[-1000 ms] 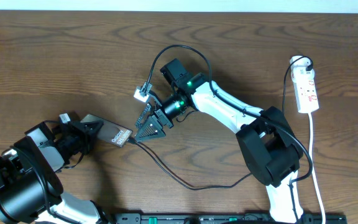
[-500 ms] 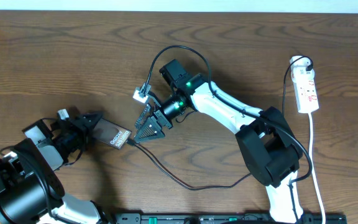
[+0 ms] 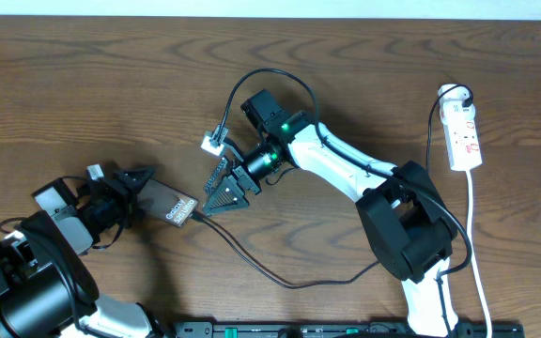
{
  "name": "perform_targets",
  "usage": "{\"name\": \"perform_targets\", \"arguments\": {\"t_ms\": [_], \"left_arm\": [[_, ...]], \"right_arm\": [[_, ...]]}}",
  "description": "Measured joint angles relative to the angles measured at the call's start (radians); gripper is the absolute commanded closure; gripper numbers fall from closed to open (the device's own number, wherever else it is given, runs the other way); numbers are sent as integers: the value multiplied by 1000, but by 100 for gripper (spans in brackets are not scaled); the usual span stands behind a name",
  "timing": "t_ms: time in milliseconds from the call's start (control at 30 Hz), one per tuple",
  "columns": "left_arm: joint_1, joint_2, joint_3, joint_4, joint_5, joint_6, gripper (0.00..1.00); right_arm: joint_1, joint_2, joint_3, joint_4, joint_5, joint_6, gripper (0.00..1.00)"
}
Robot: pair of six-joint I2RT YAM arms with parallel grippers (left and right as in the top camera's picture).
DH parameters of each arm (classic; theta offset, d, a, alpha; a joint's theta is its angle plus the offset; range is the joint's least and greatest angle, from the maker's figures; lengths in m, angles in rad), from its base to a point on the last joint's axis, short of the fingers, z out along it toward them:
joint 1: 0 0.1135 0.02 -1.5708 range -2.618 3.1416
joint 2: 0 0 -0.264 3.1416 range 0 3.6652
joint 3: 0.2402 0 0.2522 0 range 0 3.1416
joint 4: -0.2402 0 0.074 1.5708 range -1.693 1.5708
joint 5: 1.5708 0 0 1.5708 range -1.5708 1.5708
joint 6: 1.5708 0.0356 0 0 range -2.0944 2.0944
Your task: Plug charger to phone and switch on socket
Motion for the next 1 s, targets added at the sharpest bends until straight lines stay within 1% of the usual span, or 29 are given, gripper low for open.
{"name": "perform_targets", "arguments": {"t_ms": [433, 733, 767, 800, 1000], "left_arm": [[1, -20, 16, -121, -25, 0, 36], [1, -27, 23, -170, -33, 0, 34], [1, -29, 23, -182, -34, 0, 29], [1, -29, 24, -188, -34, 0, 27], [1, -37, 34, -211, -32, 0, 24]], "right_arm": [[0, 0, 0, -4, 2, 0, 1], [0, 0, 0, -4, 2, 0, 1], [0, 0, 0, -4, 3, 0, 1], [0, 0, 0, -4, 2, 0, 1], [0, 0, 0, -4, 3, 0, 1]]}}
